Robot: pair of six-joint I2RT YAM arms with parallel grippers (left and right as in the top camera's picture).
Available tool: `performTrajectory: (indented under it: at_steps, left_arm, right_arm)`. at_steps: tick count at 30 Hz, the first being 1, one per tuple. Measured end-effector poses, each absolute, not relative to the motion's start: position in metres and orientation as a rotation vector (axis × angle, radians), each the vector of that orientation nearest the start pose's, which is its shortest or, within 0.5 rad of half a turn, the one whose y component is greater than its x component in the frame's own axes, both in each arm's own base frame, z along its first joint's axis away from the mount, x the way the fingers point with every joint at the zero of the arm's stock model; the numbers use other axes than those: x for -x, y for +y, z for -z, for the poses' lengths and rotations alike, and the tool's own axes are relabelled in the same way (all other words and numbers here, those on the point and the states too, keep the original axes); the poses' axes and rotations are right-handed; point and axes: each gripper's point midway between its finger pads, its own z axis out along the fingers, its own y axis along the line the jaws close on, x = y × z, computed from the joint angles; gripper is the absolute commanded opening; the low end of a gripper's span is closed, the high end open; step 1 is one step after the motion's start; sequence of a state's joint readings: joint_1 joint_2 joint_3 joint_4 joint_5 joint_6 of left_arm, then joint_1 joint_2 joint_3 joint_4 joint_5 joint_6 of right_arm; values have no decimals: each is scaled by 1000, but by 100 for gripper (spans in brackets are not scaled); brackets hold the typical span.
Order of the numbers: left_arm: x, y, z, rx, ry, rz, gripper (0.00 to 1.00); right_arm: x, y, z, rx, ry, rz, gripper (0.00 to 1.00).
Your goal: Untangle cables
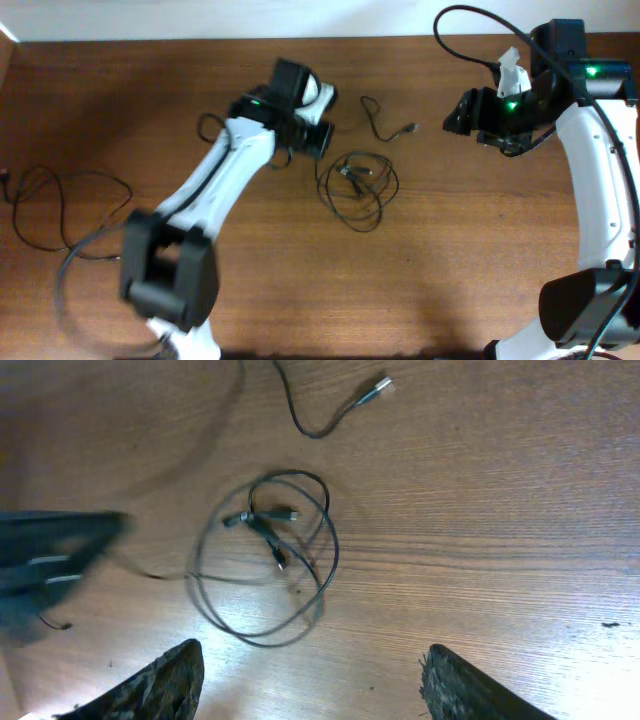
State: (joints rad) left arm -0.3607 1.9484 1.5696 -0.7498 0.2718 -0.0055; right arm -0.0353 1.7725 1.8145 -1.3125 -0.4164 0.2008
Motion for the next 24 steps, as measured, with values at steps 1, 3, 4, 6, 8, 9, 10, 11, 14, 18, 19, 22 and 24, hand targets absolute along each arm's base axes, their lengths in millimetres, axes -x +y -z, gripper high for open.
performTrajectory:
  at_steps: [1,3,4,6,8,9,10,11,14,18,19,22,24]
  left_arm:
    - [-433,-213,-183,-558,2476,489,0]
    - [-419,-207,-288,-547,2234,500,0]
    - [-406,-202,-333,-534,2125,507,0]
    - [-391,-197,-374,-501,2022,525,0]
    - [-377,-191,-422,-459,1881,552,0]
    - [-375,-191,-440,-450,1813,557,0]
    - [-368,-188,-464,-441,1734,563,0]
    - [-362,-184,-481,-432,1674,561,0]
    - [-347,-158,-519,-360,1566,500,0]
    - [-382,-108,-503,-230,1623,373,0]
    - [-396,-97,-495,-201,1647,346,0]
    - [-462,-59,-436,-108,1777,267,0]
    - [-505,-19,-398,-32,1820,206,0]
  right_arm:
    - [-385,59,-222,-232,2806,-629,71]
    - [-384,64,-222,-212,2810,-632,71]
    - [-385,68,-222,-197,2806,-634,71]
    - [-386,84,-223,-135,2801,-642,71]
    - [-385,102,-224,-68,2796,-653,71]
    - [-385,108,-225,-51,2795,-657,71]
    - [-384,109,-225,-49,2795,-659,71]
    - [-384,110,-225,-48,2795,-659,71]
    - [-384,109,-225,-48,2795,-659,71]
    - [-384,109,-225,-48,2795,-658,71]
    - [-384,110,-225,-48,2795,-659,71]
    - [-383,109,-224,-50,2800,-659,72]
    - [-383,109,-221,-52,2808,-659,71]
